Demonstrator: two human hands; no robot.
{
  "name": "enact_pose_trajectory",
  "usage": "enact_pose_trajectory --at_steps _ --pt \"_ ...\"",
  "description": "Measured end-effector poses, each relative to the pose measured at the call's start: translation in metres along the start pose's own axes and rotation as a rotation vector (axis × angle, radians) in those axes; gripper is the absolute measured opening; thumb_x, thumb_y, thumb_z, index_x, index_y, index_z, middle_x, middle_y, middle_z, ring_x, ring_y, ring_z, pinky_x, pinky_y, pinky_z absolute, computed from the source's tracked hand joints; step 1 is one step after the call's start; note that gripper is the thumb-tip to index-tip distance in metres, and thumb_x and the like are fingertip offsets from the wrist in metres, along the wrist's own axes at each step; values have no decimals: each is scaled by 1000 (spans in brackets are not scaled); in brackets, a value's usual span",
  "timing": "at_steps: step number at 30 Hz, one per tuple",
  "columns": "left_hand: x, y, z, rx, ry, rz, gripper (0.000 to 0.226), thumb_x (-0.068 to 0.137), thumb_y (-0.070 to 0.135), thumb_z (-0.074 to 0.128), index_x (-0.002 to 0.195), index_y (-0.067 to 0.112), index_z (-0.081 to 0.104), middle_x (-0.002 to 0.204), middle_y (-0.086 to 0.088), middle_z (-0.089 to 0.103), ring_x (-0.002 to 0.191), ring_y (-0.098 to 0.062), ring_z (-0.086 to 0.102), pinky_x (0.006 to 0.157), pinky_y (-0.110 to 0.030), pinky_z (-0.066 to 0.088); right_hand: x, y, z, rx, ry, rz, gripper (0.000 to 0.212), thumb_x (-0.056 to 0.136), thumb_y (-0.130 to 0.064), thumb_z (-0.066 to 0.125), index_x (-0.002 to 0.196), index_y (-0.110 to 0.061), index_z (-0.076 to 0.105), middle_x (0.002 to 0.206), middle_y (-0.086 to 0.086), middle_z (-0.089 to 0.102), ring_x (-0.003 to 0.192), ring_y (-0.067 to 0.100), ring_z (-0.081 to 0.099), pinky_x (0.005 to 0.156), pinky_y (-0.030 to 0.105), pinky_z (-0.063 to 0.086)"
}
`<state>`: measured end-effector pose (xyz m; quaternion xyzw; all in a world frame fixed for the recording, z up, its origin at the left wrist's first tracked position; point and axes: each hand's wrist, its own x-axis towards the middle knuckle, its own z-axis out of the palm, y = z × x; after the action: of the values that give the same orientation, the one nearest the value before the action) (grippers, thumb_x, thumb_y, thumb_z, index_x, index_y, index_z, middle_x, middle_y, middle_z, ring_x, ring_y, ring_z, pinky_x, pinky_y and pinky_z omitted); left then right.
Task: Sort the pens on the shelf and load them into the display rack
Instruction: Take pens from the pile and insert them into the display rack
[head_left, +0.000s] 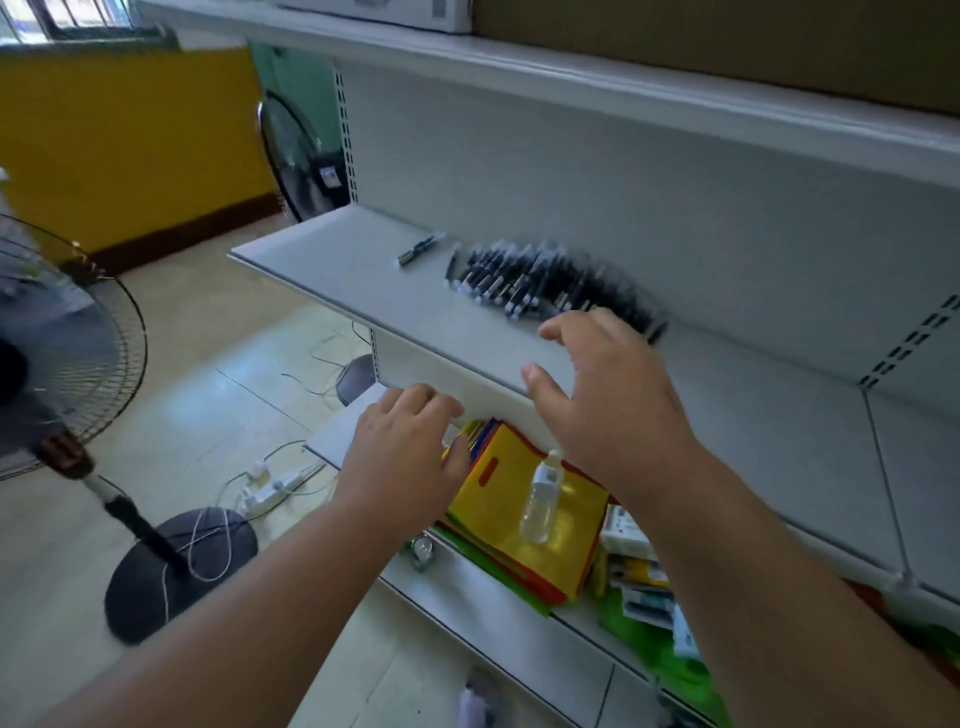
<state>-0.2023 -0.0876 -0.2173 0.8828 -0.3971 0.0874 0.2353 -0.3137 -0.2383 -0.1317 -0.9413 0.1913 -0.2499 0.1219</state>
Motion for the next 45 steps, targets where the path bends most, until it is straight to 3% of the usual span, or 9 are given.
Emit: enact_pose_trajectory --at_steps 6,12,17,27,33,36,40,42,45 --pt "76 -34 10 10 -14 1 38 87 42 47 114 24 66 112 3 62 110 -26 55 94 -42 45 77 13 35 21 -30 29 34 94 -42 56 123 -23 56 117 -3 55 106 16 53 90 37 48" --pt "145 -70 5 57 -54 -50 34 96 41 50 125 27 60 124 5 58 119 -22 50 99 -41 43 159 6 70 32 -17 -42 31 91 -36 64 114 -16 61 107 3 59 89 13 50 76 24 37" --pt "186 -100 18 3 -88 -63 34 97 41 48 126 26 58 126 5 58 120 -20 49 101 -38 43 191 4 100 44 -44 -5 30 89 -35 65 112 -16 62 106 2 60 92 19 57 79 31 48" --pt "306 -167 45 -49 -123 98 33 92 39 54 118 20 60 112 -6 59 108 -31 53 90 -39 45 238 -11 138 -70 69 218 23 86 -32 67 105 -19 63 93 -7 53 90 18 56 77 26 41" --pt "353 -186 62 59 -343 102 52 90 48 54 126 11 48 124 -13 54 115 -36 52 94 -40 45 246 -29 164 -75 178 353 23 85 -28 70 103 -15 66 98 0 63 88 19 60 78 26 43" --pt "367 -187 65 102 -409 125 28 89 34 50 106 12 49 114 -14 60 106 -35 56 79 -35 42 248 -37 171 -87 160 393 25 87 -31 68 106 -15 65 99 -1 63 91 17 59 78 29 47" --pt "383 -182 60 187 -501 153 13 84 27 52 77 17 46 77 -2 53 72 -26 52 62 -28 38 255 -39 178 -116 176 413 23 88 -33 67 103 -16 65 97 -2 62 87 16 58 75 26 44" --pt "384 -180 60 253 -537 189 10 86 23 50 77 18 50 69 0 49 62 -20 48 56 -27 36 259 -39 181 -114 174 422 21 88 -32 66 101 -16 64 95 -3 61 85 15 58 73 25 43" --pt "384 -187 59 230 -527 220 10 92 22 45 84 19 51 68 1 48 64 -20 49 56 -28 36 264 -40 185 -110 179 437 20 88 -31 66 100 -15 63 94 -4 60 84 14 57 73 26 44"
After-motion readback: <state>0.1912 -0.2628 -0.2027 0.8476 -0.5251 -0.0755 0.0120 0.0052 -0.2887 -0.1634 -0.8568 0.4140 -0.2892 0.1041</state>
